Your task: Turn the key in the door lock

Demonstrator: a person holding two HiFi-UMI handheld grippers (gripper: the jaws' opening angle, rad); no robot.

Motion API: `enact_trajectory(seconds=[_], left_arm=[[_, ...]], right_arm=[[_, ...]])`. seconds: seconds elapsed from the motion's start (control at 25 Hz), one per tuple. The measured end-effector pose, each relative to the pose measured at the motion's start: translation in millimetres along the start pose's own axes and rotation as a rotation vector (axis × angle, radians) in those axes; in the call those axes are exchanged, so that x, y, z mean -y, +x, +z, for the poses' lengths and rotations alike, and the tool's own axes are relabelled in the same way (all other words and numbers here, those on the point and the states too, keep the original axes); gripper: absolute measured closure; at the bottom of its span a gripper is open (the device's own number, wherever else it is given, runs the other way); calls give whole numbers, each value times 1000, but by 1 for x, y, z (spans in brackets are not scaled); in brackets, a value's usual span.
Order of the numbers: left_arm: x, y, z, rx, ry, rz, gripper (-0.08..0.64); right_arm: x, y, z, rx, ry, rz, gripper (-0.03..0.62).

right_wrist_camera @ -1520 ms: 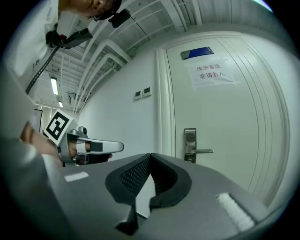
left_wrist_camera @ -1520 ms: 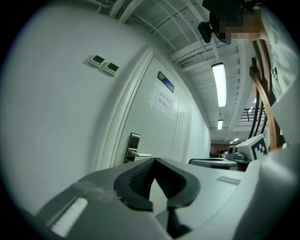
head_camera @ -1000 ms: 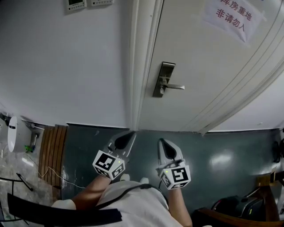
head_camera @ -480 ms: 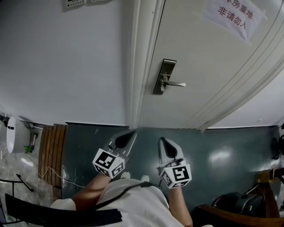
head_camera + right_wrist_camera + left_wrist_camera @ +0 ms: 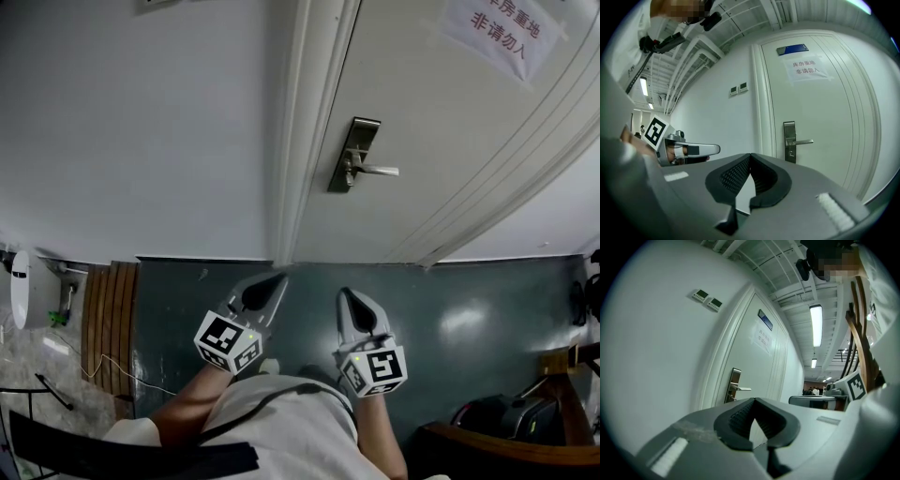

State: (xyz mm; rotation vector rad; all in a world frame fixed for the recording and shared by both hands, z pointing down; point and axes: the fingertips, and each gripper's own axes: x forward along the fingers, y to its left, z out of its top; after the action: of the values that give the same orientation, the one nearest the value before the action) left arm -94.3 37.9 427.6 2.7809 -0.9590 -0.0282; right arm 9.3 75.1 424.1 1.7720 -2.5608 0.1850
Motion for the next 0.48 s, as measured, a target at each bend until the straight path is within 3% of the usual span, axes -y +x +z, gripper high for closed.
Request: enact_trajectory(seconds=[0.32,0.48], left_arm=[[-8,-14,-5,-16,2,-22,555],[-18,-10,-4,-9,7,19,555]], right_arm=[[-10,0,-9,-8,16,-25,584],[-7,7,-15,-17,24,-11,584]])
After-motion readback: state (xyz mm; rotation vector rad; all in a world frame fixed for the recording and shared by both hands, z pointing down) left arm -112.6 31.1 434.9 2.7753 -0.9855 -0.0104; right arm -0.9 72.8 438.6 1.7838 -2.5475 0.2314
